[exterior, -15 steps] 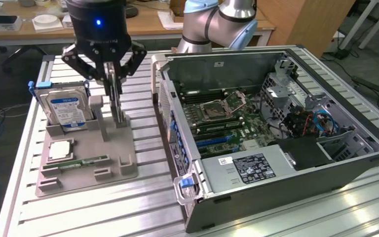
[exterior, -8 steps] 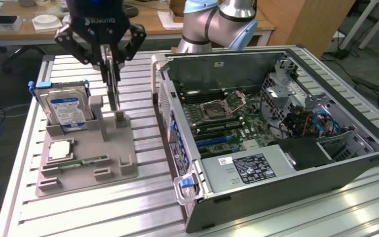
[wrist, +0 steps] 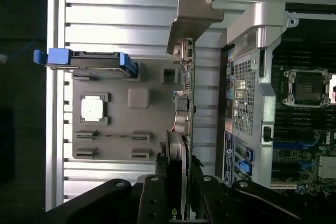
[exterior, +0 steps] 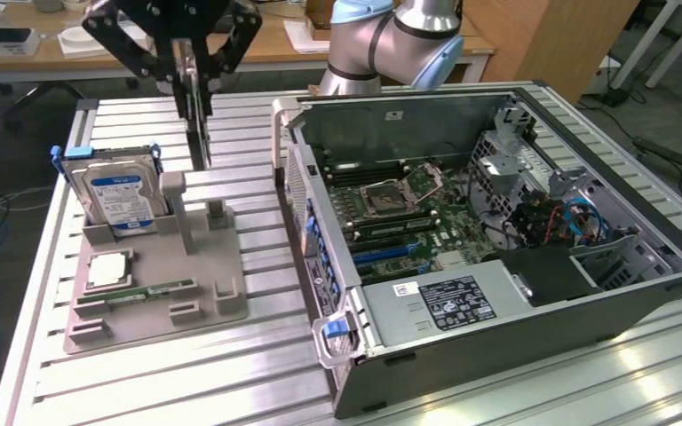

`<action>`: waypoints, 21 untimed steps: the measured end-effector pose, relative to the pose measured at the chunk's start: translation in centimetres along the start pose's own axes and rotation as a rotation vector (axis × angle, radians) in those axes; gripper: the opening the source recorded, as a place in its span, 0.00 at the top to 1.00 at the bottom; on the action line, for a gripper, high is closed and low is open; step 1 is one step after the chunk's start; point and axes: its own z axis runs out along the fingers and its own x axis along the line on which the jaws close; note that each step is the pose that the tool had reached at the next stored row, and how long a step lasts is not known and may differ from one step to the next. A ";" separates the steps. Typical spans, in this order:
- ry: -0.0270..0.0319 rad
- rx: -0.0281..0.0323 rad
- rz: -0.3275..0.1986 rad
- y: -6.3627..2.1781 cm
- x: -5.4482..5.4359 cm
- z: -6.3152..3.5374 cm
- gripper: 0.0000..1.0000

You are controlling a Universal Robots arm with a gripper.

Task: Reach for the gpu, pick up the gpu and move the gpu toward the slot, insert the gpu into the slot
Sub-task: 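Pick up the gpu and move the gpu toward the slot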

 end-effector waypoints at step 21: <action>0.0010 0.0706 -0.001 0.05 -3.0 -2.19 0.74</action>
